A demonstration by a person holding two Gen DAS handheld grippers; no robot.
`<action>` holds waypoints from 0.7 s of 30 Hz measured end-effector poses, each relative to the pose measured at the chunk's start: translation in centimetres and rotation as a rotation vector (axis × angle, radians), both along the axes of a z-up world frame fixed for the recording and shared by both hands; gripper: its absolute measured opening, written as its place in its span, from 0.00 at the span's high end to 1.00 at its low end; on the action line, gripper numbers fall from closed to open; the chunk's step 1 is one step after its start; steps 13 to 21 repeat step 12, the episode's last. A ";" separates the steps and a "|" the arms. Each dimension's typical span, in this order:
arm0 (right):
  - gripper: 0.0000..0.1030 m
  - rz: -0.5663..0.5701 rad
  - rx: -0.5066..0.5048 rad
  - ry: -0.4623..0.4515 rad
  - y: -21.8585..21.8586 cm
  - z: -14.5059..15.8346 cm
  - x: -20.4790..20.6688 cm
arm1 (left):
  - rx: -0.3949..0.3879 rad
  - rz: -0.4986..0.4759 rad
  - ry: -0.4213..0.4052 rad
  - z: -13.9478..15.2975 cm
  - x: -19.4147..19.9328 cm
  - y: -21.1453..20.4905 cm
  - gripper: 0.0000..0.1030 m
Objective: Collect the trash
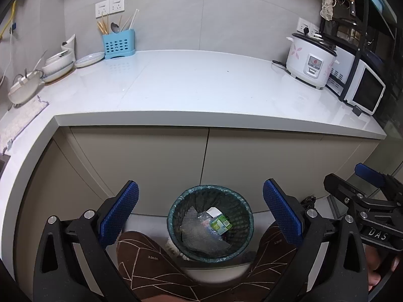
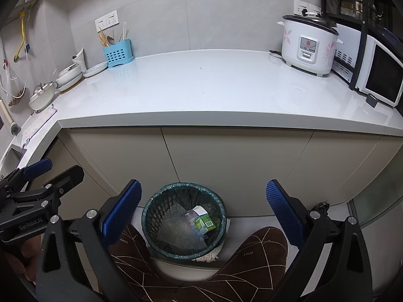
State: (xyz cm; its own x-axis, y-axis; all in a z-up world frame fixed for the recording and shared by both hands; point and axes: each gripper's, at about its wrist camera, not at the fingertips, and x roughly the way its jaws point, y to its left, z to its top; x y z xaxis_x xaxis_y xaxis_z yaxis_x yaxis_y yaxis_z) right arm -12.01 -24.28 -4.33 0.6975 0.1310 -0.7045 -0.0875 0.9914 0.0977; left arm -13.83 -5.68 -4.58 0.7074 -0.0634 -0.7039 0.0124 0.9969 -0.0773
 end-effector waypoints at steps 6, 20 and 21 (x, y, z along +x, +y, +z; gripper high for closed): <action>0.07 0.000 -0.001 0.001 0.0 0.0 0.1 | 0.005 -0.001 0.009 -0.3 0.1 -0.3 0.06; 0.07 0.001 -0.001 0.000 0.0 -0.1 0.1 | 0.012 0.006 0.008 -0.3 0.2 -0.3 0.06; 0.07 0.001 -0.001 0.000 0.0 -0.1 0.1 | 0.012 0.006 0.008 -0.3 0.2 -0.3 0.06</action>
